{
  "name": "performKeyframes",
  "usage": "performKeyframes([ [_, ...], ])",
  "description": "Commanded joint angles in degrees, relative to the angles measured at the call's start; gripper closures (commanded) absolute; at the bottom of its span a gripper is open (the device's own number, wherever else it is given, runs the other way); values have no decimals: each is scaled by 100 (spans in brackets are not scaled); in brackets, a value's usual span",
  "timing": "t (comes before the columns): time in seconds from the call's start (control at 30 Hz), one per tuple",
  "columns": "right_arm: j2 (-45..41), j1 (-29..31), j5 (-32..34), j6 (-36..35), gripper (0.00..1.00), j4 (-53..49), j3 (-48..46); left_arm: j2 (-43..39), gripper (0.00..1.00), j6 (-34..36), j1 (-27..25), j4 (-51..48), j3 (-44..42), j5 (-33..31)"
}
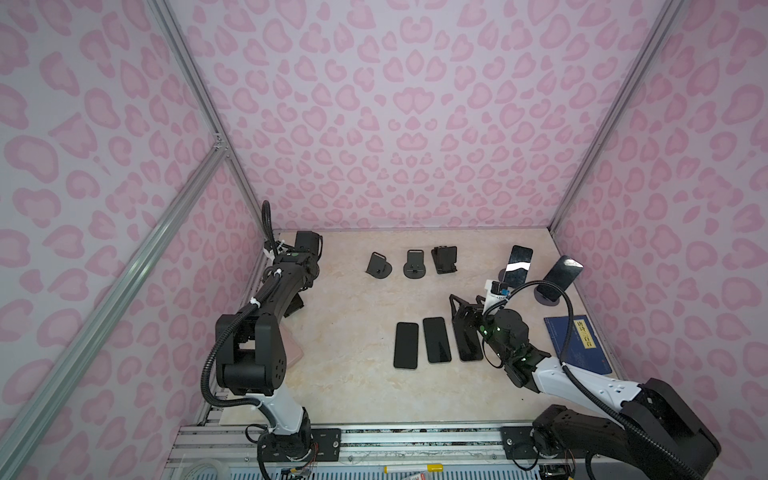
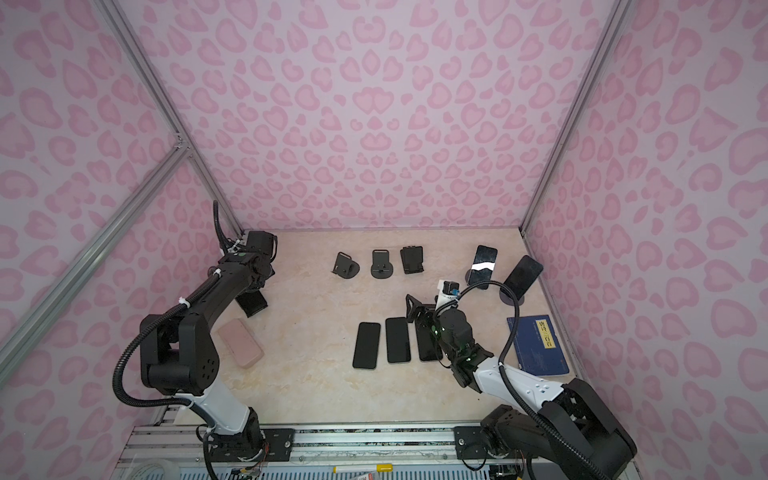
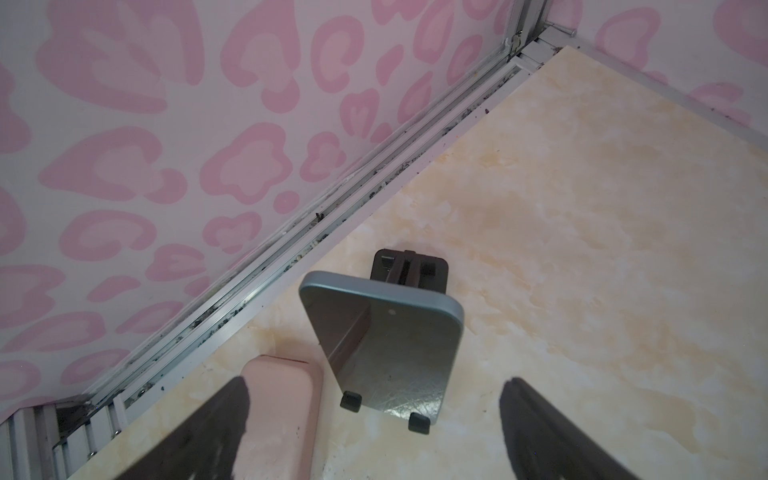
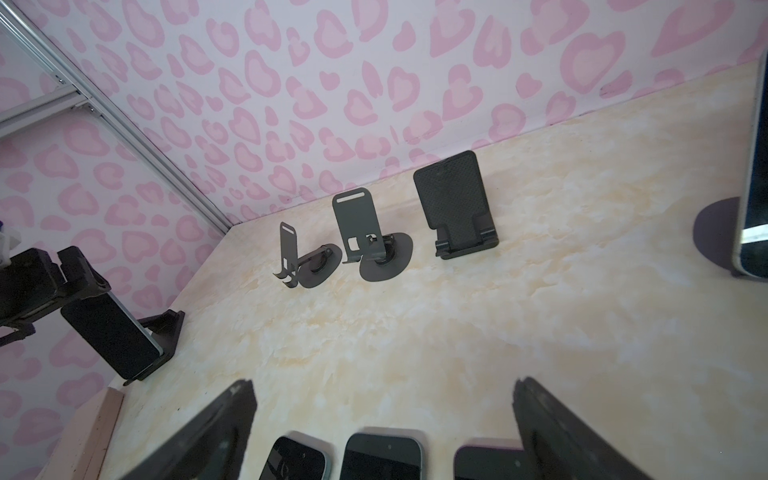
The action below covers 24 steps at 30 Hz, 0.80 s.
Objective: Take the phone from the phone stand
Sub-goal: 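Lower the left gripper onto the phone's top edge and close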
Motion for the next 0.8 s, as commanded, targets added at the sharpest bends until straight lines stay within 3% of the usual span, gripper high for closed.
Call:
performKeyframes([
  [0.0,54,-3,87,-94,1,12,25,13,3,102,73,259,-15,-3],
  [0.77,228,1,140,-148,1,-16,89,421,4,584,254,839,-341,140],
])
